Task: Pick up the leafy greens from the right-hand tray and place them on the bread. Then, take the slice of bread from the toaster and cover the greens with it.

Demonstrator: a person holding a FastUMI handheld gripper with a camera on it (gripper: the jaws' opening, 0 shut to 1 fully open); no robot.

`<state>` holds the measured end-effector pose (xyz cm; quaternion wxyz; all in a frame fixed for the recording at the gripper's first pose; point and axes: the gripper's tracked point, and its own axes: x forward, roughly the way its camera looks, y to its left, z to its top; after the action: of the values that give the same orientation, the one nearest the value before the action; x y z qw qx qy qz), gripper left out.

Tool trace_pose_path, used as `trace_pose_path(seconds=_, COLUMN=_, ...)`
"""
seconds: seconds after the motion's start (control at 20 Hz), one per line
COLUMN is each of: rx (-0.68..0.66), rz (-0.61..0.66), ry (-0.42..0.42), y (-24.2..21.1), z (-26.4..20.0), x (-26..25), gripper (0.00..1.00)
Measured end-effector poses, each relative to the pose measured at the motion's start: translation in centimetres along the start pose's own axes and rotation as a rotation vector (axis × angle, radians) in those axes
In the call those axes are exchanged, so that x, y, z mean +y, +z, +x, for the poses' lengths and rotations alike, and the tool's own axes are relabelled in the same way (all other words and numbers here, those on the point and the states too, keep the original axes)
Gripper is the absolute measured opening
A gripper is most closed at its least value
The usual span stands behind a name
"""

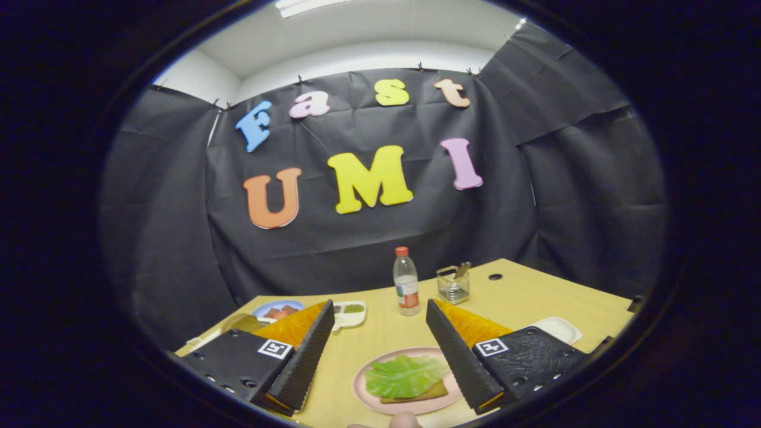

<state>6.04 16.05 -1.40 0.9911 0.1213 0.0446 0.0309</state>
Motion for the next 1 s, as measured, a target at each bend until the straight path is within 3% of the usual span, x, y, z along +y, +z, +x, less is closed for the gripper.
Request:
trace_pose_path(seconds=0.25, rx=0.035, rz=0.006, ry=0.091, y=-1.9, z=0.8, x=8.8, gripper=0.95)
trace_pose_path(seconds=0.5, rx=0.104, rz=0.020, ry=0.148, y=-5.2, z=1.5, x=14.1, gripper=0.95)
trace_pose_path(seconds=0.65, rx=0.169, rz=-0.012, ry=0.139, y=-7.7, z=2.1, x=15.2, gripper=0.94)
trace_pose_path(seconds=0.9, rx=0.284, rz=0.009, ry=0.128, y=-10.5, z=2.9, x=15.5, gripper=0.81)
trace_pose_path(seconds=1.0, rx=0.324, rz=0.020, ry=0.117, y=-11.3, z=3.3, x=15.3, gripper=0.65)
